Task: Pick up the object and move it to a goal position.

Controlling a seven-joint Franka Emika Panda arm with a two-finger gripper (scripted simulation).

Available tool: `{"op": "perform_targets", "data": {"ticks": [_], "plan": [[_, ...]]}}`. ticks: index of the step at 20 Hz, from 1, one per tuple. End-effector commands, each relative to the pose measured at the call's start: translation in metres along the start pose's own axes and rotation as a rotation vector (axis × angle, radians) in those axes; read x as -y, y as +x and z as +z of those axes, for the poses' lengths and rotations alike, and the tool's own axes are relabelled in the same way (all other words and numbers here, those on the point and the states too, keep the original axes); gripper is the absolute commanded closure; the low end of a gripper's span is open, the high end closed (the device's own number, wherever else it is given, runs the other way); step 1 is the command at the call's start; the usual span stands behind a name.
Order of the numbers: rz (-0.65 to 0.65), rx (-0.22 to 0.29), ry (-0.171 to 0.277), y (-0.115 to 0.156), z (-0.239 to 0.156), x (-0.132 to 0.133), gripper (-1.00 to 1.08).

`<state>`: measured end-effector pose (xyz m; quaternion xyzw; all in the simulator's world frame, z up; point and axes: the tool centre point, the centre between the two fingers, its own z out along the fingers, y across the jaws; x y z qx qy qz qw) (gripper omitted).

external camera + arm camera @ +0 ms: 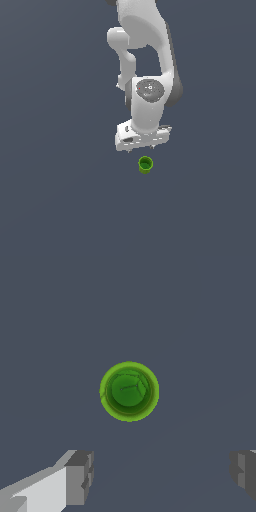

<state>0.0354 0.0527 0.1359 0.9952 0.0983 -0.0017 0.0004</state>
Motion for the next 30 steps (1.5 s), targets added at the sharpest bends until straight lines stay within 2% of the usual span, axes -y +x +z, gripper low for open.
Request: {"op": "perform_targets", "data": {"ticks": [1,11,18,30], "plan": [[-0.045,-0.001,-0.001,0.011,0.012,0.006,-0.92],[-0.144,-0.003,0.000,0.033,0.041,0.021,-0.92],[-0.146,-0.002,0.000,0.034,0.046,0.021,-0.92],[-0.150,-0.003,0.000,0.034,0.093,0.022,-0.92]]}}
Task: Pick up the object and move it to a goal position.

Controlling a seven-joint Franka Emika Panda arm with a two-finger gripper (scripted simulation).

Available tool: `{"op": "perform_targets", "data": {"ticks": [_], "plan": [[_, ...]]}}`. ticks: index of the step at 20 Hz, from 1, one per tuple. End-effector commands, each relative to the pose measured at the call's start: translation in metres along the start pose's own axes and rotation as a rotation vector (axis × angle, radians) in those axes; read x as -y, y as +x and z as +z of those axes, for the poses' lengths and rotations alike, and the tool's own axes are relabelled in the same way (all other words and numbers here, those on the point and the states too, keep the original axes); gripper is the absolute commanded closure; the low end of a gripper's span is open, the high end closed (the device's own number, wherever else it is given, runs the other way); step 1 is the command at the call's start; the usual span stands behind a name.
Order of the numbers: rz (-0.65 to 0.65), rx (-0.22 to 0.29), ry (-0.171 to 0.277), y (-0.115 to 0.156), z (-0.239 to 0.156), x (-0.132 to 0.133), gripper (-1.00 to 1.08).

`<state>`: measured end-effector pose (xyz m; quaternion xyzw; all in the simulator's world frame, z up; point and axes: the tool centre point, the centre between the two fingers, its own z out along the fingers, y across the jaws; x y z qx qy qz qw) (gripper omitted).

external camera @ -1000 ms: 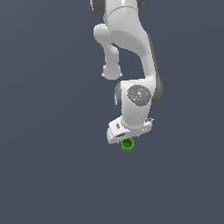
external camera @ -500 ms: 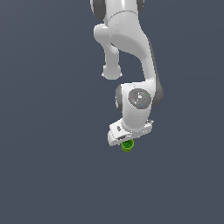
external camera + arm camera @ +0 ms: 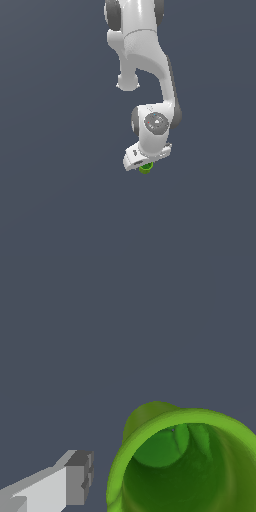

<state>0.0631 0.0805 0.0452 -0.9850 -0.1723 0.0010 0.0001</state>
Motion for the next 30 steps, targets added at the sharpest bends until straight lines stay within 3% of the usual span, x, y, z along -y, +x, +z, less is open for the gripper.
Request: {"op": "perform_targets", "data": {"ticks": [1,3,4,19,30], "plan": [[0.000,-0.002,0.000,0.001,0.003,0.000,-0.92],[0.000,-0.002,0.000,0.002,0.003,0.000,-0.92],[0.000,-0.002,0.000,0.002,0.003,0.000,1.08],[0.000,-0.001,-0.001,0.000,-0.005,-0.003,1.08],[0.000,-0.002,-0.001,-0.011,-0.080,-0.024,1.08]]}}
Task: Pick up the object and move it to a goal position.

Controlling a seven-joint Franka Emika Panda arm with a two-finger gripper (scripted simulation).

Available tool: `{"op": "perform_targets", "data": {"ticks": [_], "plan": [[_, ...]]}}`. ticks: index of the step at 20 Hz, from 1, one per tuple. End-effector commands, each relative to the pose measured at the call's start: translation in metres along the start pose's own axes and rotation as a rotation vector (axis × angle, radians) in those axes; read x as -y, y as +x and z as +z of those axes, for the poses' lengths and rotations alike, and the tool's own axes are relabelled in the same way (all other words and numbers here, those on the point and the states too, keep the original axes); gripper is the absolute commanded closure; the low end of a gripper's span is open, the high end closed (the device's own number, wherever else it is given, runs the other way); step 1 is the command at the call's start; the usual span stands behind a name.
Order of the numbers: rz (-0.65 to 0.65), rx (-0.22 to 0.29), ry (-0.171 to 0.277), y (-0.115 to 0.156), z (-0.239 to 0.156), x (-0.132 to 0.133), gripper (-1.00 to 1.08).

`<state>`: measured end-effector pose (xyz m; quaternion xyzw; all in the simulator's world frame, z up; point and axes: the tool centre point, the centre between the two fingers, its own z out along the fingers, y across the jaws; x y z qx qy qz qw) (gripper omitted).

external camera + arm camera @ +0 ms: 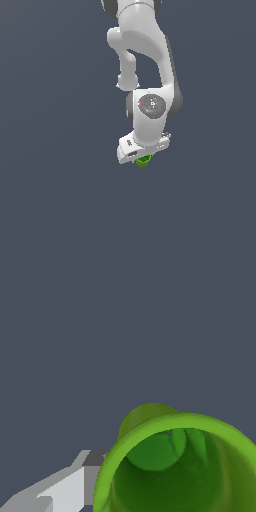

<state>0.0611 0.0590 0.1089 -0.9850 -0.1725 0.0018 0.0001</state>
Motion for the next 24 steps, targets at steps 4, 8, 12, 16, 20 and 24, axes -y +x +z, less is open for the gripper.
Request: {"op": "perform_targets", "data": {"ticks": [4,8,12,16,20,24], "plan": [[0.000,-0.003,-0.001,-0.007,-0.058,-0.016,1.08],[0.000,-0.003,0.000,-0.011,-0.093,-0.026,1.08],[0.000,-0.003,0.000,-0.013,-0.119,-0.034,1.08],[0.000,-0.003,0.000,-0.014,-0.133,-0.038,1.08],[0.000,-0.003,0.000,-0.014,-0.136,-0.039,1.08],[0.000,-0.003,0.000,-0.013,-0.132,-0.038,1.08]]}}
